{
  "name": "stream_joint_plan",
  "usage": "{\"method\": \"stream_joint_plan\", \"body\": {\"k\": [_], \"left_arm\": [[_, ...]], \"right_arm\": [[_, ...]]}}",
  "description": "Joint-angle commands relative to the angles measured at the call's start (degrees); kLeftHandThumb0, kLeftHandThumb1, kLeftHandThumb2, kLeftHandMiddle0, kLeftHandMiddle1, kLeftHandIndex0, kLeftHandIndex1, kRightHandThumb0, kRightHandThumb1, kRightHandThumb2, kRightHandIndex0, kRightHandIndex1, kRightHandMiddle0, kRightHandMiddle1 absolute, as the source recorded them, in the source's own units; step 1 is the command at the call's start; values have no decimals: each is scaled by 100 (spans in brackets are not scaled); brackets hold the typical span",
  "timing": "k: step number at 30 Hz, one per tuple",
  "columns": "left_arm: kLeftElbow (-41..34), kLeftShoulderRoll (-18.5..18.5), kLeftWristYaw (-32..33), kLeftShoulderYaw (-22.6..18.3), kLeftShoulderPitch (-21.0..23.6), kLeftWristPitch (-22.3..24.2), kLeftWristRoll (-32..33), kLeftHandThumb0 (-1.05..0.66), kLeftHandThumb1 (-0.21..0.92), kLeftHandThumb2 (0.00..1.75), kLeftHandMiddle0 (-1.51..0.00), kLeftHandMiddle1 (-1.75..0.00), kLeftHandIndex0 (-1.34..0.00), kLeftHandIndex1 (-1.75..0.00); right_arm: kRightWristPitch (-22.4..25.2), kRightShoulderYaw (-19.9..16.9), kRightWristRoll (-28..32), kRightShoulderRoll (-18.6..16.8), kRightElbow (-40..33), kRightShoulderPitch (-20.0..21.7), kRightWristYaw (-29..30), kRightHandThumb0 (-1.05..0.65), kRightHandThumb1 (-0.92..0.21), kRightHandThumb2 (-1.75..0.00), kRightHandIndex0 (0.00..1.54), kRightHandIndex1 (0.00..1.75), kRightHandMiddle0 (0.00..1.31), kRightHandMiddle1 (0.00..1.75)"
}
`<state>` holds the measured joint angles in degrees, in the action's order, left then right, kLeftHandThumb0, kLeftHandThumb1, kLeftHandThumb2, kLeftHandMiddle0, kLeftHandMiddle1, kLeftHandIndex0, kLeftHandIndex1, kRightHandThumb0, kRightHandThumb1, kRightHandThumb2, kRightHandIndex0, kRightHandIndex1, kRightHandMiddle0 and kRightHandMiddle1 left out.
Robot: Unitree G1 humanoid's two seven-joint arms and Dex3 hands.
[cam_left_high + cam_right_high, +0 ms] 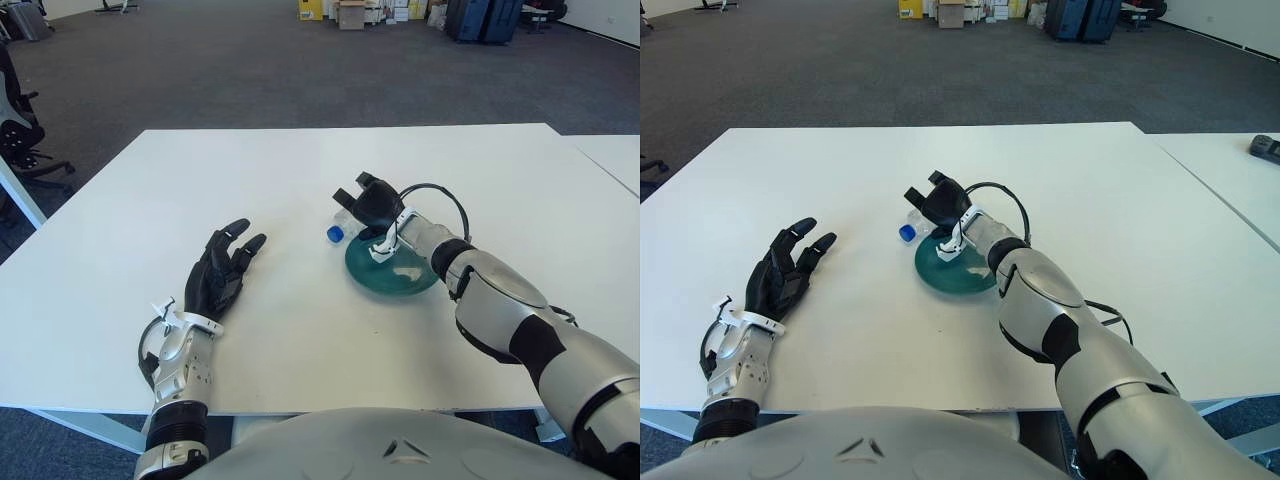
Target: Put the bottle into the plate.
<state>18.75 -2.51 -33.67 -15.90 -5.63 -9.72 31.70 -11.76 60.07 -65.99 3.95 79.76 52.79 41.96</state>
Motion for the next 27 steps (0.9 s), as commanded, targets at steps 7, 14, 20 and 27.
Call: {"method": "stream_joint_plan", "body": {"k": [7,14,20,27], "left_arm": [[102,-64,-145,-124,166,229,168,-89,92,93,-64,-92,-24,-107],[189,-125,-246,-186,221,403,248,-89,92,94,-64,-92,-24,-106],[234,-161,-284,-220,250,470,223,-89,92,93,-62,-91,-23,-106],[230,-170,-319,-241,254,494,199,-88,92,93,-61,-90,-23,-105]], "right_arm": [[19,92,-102,38,62,144,-336,-1,-24,-132,67,175,63,143],[34,13,-18,42,92,109,-627,-1,-13,-145,75,175,68,148],[-28,-174,147,56,74,106,-807,0,-9,-152,77,175,65,157],[-169,-307,263,95,28,127,-766,0,-10,-155,77,175,59,168]]}}
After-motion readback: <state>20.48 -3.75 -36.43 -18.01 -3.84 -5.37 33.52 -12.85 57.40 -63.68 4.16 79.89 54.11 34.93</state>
